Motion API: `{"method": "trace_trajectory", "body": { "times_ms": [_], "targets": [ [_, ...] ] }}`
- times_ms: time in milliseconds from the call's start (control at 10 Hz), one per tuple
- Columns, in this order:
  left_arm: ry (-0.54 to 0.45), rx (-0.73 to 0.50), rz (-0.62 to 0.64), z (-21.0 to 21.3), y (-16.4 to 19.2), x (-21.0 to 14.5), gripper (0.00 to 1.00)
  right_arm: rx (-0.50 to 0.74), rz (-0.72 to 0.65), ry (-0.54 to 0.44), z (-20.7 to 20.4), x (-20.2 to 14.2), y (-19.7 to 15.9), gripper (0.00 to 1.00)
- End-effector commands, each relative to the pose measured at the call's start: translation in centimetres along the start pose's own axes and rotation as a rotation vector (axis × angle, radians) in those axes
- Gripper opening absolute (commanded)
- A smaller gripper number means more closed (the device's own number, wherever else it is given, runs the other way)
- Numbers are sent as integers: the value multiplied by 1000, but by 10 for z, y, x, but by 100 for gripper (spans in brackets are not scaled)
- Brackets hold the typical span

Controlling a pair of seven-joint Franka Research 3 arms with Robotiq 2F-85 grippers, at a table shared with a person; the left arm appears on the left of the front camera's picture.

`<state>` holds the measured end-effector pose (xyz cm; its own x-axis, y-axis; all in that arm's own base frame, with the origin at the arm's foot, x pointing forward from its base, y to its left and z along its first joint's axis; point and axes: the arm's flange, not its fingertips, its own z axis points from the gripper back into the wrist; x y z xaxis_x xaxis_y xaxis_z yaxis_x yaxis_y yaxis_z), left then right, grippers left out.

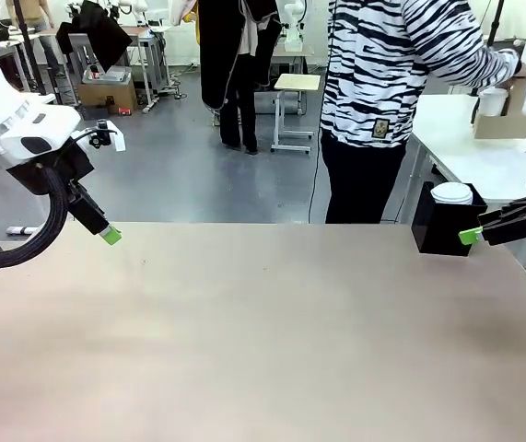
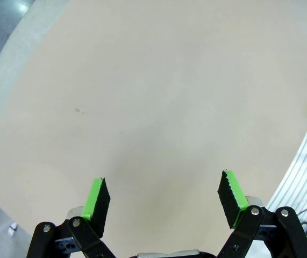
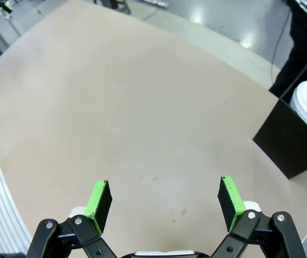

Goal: Pour a drink into a cup and package it in a carrier.
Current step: Insert the held 600 ml Paper Cup into the Cup Carrier.

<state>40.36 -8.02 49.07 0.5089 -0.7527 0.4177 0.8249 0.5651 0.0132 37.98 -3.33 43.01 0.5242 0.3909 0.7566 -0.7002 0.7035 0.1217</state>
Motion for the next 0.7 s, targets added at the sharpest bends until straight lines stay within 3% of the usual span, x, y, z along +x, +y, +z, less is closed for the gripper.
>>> {"method": "trace_trajectory", "body": {
  "times_ms": [0, 600],
  "targets": [
    [8, 10, 6, 2, -1, -1, 100, 5, 24, -10, -1, -5, -2, 100],
    [8, 10, 6, 2, -1, -1, 100, 5, 24, -10, -1, -5, -2, 100]
  ]
}}
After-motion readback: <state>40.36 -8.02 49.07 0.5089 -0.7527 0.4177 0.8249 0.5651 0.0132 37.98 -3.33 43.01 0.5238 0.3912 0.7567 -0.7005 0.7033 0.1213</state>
